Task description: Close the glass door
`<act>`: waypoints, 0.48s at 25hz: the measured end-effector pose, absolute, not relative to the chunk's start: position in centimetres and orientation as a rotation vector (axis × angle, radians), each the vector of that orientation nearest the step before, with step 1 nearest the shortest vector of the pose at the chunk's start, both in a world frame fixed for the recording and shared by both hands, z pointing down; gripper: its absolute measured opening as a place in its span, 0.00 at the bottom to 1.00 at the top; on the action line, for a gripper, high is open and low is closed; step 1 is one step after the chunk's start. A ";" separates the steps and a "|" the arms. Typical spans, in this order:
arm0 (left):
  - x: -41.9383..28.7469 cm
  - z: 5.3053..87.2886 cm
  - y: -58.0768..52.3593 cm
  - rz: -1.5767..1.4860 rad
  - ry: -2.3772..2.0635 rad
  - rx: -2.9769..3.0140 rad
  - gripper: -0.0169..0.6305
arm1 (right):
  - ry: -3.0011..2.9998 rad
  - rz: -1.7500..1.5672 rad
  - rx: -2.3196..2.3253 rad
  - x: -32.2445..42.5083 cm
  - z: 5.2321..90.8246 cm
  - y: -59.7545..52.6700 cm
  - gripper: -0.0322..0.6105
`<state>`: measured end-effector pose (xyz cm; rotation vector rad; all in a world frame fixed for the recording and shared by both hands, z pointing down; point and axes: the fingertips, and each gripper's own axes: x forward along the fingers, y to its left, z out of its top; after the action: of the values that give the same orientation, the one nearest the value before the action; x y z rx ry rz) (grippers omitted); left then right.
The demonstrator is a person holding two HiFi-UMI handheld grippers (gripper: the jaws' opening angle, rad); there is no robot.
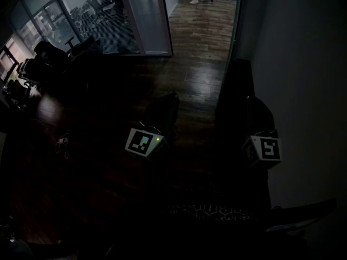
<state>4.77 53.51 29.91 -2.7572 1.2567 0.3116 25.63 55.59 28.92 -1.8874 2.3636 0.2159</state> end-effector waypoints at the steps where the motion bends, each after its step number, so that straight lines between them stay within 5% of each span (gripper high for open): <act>1: 4.8 29.9 53.4 0.309 1.258 -2.754 0.03 | 2.365 0.218 -1.885 25.6 28.9 55.5 0.05; 12: 7.1 30.2 49.7 0.278 1.276 -2.748 0.03 | 2.407 0.233 -1.847 26.1 29.2 51.1 0.05</act>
<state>7.07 49.66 30.16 -2.7479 1.2755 0.2782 26.08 51.11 29.25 -1.8466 2.4066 0.2327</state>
